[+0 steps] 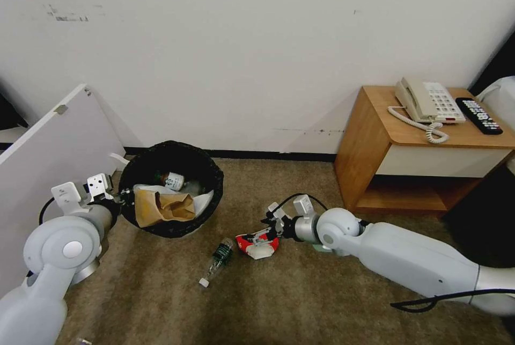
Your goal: Pick up the trash bin and place the garbage on the floor into it.
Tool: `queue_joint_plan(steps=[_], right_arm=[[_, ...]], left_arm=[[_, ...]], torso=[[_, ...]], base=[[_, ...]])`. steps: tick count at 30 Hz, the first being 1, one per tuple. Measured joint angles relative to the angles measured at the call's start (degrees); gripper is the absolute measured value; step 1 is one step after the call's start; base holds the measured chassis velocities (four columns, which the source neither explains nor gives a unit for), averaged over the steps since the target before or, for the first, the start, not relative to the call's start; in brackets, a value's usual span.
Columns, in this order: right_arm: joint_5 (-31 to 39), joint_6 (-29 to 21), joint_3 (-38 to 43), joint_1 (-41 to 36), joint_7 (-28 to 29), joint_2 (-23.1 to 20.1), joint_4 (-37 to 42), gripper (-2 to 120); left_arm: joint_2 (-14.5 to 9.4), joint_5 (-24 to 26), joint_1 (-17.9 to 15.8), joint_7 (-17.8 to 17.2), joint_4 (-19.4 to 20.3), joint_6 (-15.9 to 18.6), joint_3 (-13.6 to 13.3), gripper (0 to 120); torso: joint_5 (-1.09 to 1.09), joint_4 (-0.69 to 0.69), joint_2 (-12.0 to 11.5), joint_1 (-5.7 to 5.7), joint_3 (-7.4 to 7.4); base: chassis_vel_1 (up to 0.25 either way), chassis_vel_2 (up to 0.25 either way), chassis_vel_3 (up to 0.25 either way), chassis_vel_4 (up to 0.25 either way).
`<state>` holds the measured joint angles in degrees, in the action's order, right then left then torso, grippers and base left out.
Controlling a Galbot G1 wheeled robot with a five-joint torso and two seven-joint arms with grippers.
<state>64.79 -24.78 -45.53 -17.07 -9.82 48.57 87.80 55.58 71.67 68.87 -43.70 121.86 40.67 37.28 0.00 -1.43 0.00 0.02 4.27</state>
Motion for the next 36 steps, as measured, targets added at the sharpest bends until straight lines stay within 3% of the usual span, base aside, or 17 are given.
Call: queue_joint_plan(steps=[36], right_arm=[[-12.42, -3.34, -4.77, 4.37, -12.87, 3.41, -10.58, 100]], left_arm=[[0.94, -1.27, 0.55, 0.48, -0.36, -0.14, 0.06, 1]], torso=[[0.00, 0.00, 0.00, 0.00, -0.01]], base=[[0.000, 0.000, 0.000, 0.000]])
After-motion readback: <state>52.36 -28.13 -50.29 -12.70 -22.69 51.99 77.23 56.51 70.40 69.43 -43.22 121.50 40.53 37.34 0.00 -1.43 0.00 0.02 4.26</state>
